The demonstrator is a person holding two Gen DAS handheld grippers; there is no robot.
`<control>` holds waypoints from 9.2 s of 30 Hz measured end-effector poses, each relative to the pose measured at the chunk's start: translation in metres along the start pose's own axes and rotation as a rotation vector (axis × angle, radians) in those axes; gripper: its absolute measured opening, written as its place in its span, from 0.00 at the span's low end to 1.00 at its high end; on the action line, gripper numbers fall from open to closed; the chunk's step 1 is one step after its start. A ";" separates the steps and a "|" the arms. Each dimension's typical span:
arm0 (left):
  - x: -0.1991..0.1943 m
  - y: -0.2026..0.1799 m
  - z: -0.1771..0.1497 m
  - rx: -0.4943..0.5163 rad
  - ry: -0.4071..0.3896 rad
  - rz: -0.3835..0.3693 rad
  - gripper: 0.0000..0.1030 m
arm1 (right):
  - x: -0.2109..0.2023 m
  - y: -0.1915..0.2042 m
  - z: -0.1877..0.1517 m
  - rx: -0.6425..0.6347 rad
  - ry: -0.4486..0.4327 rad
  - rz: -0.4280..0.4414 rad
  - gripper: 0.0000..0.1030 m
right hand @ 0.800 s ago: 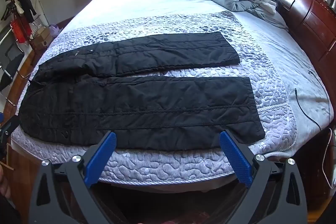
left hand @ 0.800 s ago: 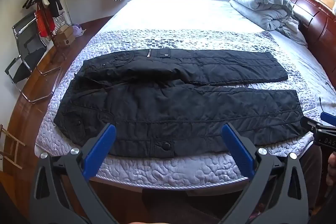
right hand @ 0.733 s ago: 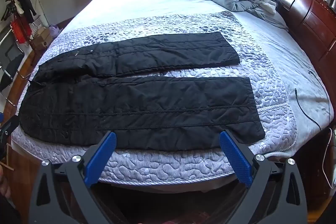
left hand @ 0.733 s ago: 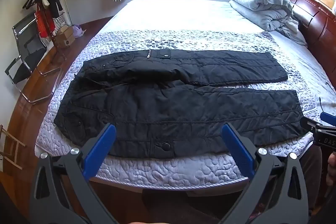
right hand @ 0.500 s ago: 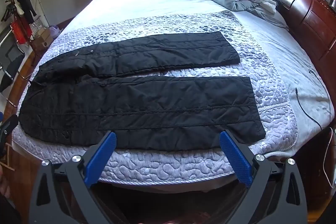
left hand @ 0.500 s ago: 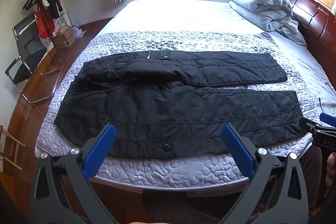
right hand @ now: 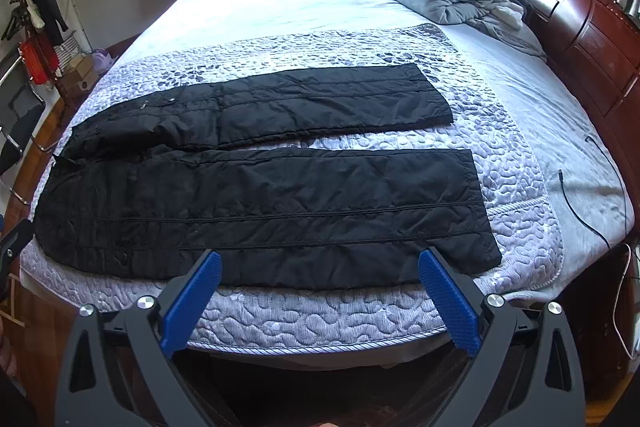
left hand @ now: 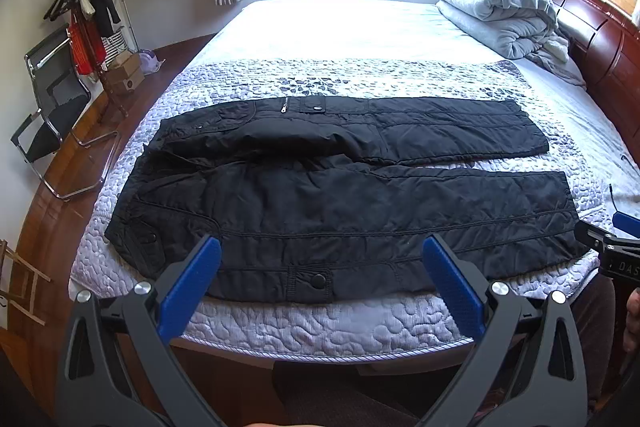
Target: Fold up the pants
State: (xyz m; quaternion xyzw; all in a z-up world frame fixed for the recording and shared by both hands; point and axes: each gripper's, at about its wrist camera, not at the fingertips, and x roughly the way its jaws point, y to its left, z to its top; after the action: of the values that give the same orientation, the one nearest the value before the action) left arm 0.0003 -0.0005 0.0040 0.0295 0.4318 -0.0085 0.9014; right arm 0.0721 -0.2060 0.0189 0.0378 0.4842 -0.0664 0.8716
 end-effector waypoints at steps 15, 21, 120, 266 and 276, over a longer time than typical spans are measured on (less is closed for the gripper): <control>-0.001 0.000 0.000 0.005 -0.006 0.003 0.98 | -0.002 -0.002 0.004 0.029 0.006 0.069 0.97; -0.002 -0.001 0.002 0.004 -0.007 0.002 0.98 | -0.003 -0.002 0.004 0.026 0.002 0.069 0.97; 0.397 0.323 0.192 -0.596 0.633 0.030 0.97 | 0.419 -0.222 0.324 0.129 0.434 0.180 0.97; 0.174 0.253 -0.078 -0.869 -0.045 -0.260 0.05 | 0.120 0.128 0.001 -0.422 0.064 0.493 0.85; 0.183 0.276 -0.067 -0.866 0.029 -0.204 0.25 | 0.106 0.069 0.009 -0.379 0.033 0.406 0.85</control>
State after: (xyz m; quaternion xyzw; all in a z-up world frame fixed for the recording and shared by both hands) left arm 0.0746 0.2810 -0.1680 -0.3937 0.4086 0.0846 0.8191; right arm 0.1453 -0.1475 -0.0661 -0.0288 0.4845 0.2019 0.8507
